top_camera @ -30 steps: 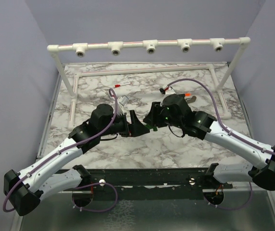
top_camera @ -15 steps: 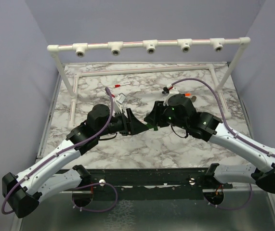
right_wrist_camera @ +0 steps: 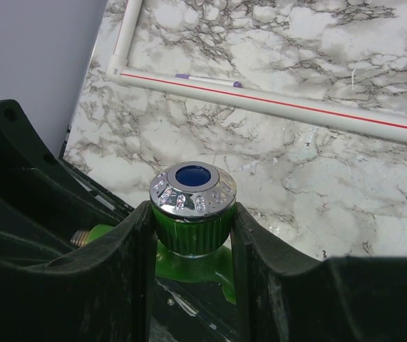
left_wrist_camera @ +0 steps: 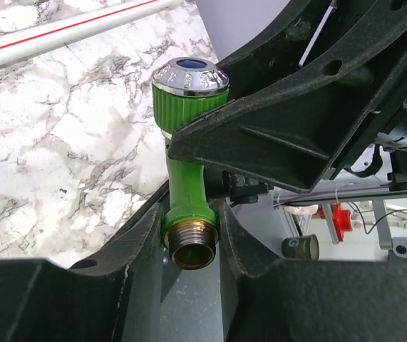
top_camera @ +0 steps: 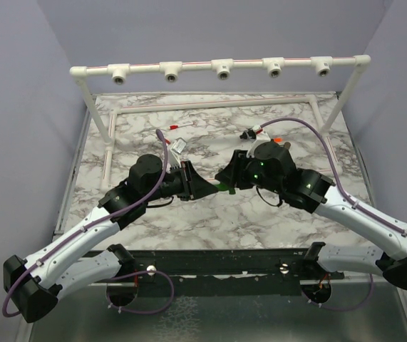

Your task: Install the water faucets

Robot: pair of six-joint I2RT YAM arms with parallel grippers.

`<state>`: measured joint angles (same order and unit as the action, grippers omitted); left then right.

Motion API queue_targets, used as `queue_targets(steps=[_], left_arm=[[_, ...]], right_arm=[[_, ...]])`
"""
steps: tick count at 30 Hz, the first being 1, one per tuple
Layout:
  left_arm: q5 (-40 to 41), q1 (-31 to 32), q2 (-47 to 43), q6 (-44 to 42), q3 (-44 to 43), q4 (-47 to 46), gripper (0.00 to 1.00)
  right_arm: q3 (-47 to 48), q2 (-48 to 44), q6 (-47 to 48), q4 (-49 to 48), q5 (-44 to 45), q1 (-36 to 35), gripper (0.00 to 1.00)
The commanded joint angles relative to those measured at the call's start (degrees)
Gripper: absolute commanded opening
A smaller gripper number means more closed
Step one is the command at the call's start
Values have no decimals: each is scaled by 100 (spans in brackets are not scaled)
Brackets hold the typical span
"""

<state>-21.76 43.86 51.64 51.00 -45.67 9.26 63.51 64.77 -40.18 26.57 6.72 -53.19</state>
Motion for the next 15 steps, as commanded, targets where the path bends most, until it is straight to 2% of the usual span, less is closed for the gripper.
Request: queue_targets(steps=[1,4,9,15], left_arm=[[-175,-2,-67,82,77,-319,0],[-142,-9,-113,103,93,-349,0],[-107,-9,-179,135,148,-369,0],[2,-9,-364,124,245,-362,0]], right_arm=[[-113,-88,-55,-157,-98,-41,0],[-199,-121,-59,-205,-130,-40,4],[-316,-245,-104,-272,-105,-42,42],[-377,-413,-101,-197,83,-37,66]])
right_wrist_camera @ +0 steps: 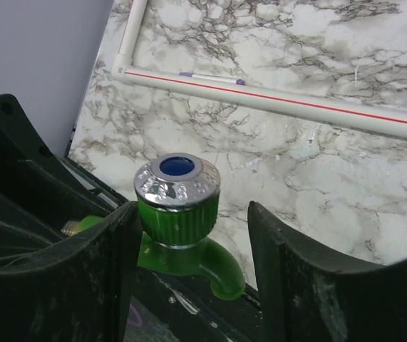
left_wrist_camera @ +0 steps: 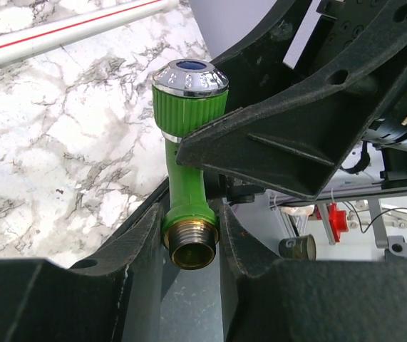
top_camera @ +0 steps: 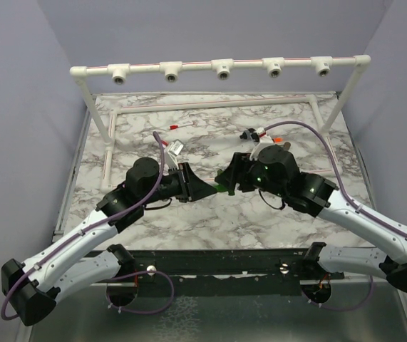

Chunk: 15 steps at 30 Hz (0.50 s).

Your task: Install the water faucets

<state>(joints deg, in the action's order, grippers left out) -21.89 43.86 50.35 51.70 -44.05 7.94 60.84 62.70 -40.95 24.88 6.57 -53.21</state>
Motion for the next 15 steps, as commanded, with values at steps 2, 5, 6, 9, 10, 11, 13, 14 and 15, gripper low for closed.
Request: queue_targets(steps=[2,5,6,9,10,11,13,14,15], left_arm=[[91,-4,-310,101,142,-206,0],[237,-9,-447,147,212,-180,0],[302,-15,-493,143,213,-122,0],[395,-70,-636,114,259,-79,0],[384,-109,-678,112,279,-98,0],[349,-175,-706,104,295,-104,0],[121,-373,-739,101,319,-203,0],[-48,-510,-748,135,348,-316,0],[-210,-635,-767,176,391,-450,0]], right_arm=[[-89,-271,-36,38,157,-38,72],[-71,-407,-5,100,234,-38,76],[-67,-461,36,116,239,-40,77],[39,-570,221,258,292,-33,78],[100,-574,297,333,274,-32,79],[156,-561,386,393,220,-31,79],[263,-541,586,440,24,-4,80],[305,-536,674,429,-85,17,81],[321,-542,783,379,-262,35,81]])
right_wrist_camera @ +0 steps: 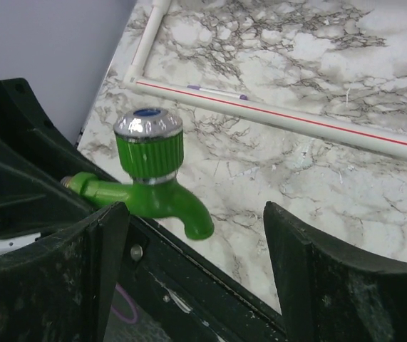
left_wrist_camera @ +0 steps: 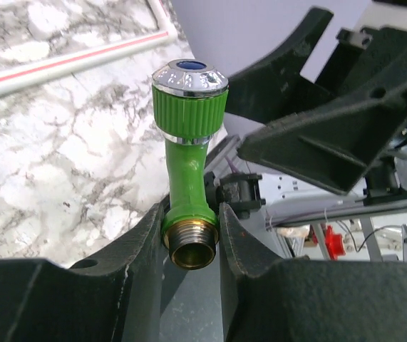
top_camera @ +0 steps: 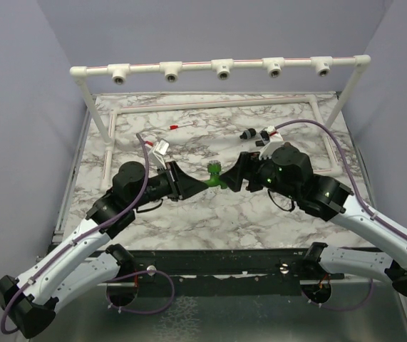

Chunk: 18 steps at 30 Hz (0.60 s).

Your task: Install the water faucets

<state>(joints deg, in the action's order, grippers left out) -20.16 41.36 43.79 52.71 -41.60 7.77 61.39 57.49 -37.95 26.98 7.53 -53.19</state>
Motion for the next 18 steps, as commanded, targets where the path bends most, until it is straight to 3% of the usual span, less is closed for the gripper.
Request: queue_targets(steps=[1,4,10,18], left_arm=[[-572,-528,-126,146,202,-597,0],[-1181,-1008,-137,436,398,-1115,0],[-2126,-1568,-97,1240,829,-2570,0],[-2500,-1605,-94,1253,718,-2738,0]], right_arm=[[275,-38,577,75,-548,50,83],[303,-98,779,-206,-1189,162,89],[27,-124,846,-931,-2653,653,89],[-342,-126,437,-2071,-3922,1170,89]])
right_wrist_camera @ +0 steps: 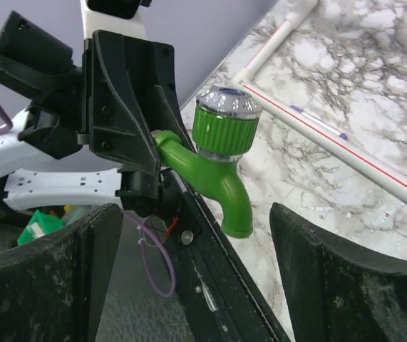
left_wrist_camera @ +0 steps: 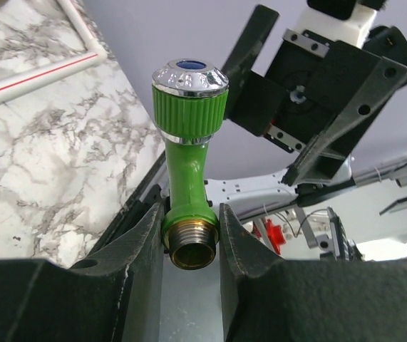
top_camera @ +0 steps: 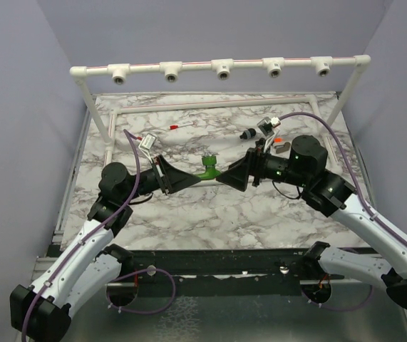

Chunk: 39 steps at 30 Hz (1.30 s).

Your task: Install the water faucets

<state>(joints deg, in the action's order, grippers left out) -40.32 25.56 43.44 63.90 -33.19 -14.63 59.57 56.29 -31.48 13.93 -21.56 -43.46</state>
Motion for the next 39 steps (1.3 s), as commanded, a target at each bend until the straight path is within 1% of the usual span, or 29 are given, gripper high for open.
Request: queue_targets(steps=[1,10,13,18,24,39], left_arm=[[-531,-25,-68,158,-130,-542,0],[-898,-25,-152,412,-262,-1153,0],[-972,-25,-126,514,-328,-1368,0],[-991,-25,-38,536,-414,-1443,0],[-954,-25,18,536,-430,-1461,0],[-943,-25,42,483,-413,-1490,0]], right_arm=[[-214,-6,-296,-912,-1125,261,89],[-568,68,-1001,-2170,-1909,356,84],[-600,116,-1079,-2273,-2050,356,83],[-667,180,-1230,-2468,-2284,356,79],[-755,204,-1268,-2621,-2390,356,70],[-773,293,-1365,-2826,-2361,356,44]])
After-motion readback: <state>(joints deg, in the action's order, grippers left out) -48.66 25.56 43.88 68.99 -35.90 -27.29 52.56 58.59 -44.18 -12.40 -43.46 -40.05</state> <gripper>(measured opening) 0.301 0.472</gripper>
